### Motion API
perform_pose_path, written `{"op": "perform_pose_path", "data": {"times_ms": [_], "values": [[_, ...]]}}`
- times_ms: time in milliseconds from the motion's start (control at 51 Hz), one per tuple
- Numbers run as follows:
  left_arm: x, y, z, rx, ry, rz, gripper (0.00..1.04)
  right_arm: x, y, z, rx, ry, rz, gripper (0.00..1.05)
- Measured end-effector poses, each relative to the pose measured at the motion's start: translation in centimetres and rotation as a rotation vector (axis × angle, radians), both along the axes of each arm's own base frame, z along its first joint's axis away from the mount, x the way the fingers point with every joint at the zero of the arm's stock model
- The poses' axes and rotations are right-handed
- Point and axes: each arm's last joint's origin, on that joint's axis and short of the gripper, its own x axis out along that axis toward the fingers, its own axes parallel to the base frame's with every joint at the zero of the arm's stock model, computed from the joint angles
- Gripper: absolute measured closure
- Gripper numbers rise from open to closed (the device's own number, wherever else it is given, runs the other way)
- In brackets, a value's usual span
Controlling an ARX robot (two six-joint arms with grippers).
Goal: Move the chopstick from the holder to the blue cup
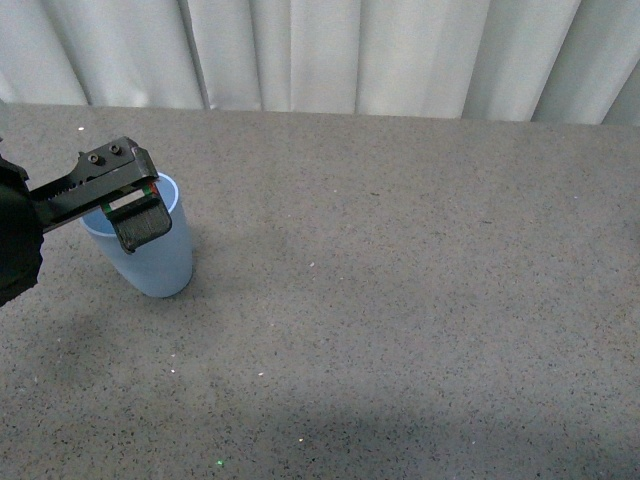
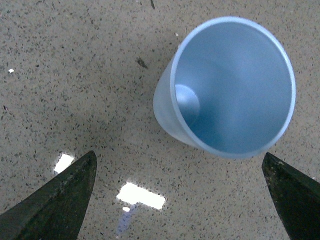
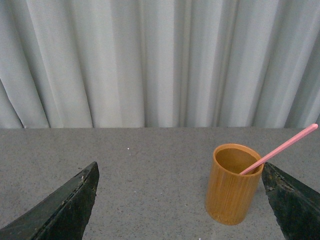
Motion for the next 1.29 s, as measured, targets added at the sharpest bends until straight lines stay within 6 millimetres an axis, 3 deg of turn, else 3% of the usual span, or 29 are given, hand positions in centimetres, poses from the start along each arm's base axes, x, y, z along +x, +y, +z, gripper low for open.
{"op": "perform_pose_path", "data": {"times_ms": [196,647,1294], "values": [[0.9,0.4,0.6,0.006,-0.017,0.013,0.07,0.0,0.0,0.0,0.0,0.0,0.0,0.09],[1.3,1.7,-0.8,0.01,0.037,0.062,0.07,0.0,0.0,0.0,0.0,0.0,0.0,0.09],[1.8,1.7,-1.2,0.009,0.052,0.081,0.07,0.0,0.0,0.0,0.0,0.0,0.0,0.09]]}}
